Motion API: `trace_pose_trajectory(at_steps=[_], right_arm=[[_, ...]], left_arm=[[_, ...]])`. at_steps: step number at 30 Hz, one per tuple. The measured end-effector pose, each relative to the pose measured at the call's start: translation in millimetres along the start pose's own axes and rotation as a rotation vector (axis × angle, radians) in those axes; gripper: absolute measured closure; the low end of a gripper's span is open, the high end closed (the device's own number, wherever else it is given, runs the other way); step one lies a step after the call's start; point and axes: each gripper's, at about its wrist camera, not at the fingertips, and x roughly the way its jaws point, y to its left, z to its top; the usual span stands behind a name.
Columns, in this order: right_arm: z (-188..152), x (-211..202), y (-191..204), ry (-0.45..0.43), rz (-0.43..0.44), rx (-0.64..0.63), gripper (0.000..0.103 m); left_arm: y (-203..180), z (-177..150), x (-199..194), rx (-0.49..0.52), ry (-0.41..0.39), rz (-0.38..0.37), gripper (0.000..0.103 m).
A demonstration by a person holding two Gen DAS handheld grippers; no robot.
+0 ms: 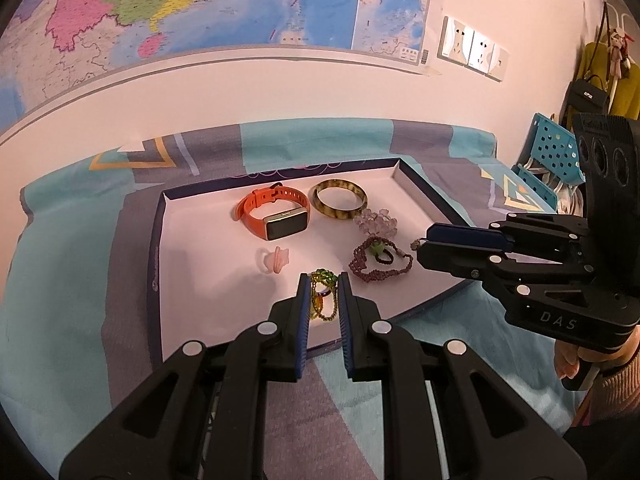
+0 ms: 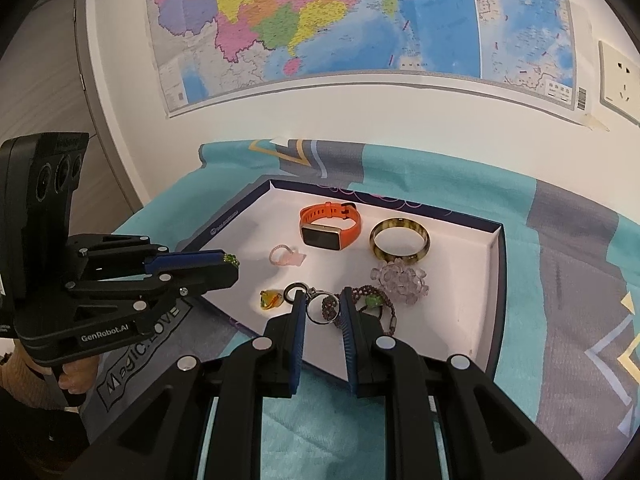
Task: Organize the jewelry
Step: 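Carry both gold rings with both tools into the box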
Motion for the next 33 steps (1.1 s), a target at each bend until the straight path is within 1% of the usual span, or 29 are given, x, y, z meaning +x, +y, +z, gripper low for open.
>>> trace_pose_trajectory(at_steps=[14,33], right_arm=[[11,13,-6,0.012,0.019,0.014,0.087],[18,43,-12,0.064,-0.005,0.019,0.087]], left_arm=[[2,6,11,-0.009,0.004,0.014,0.089],[4,10,40,-0.014,0.053,0.033,0.089]])
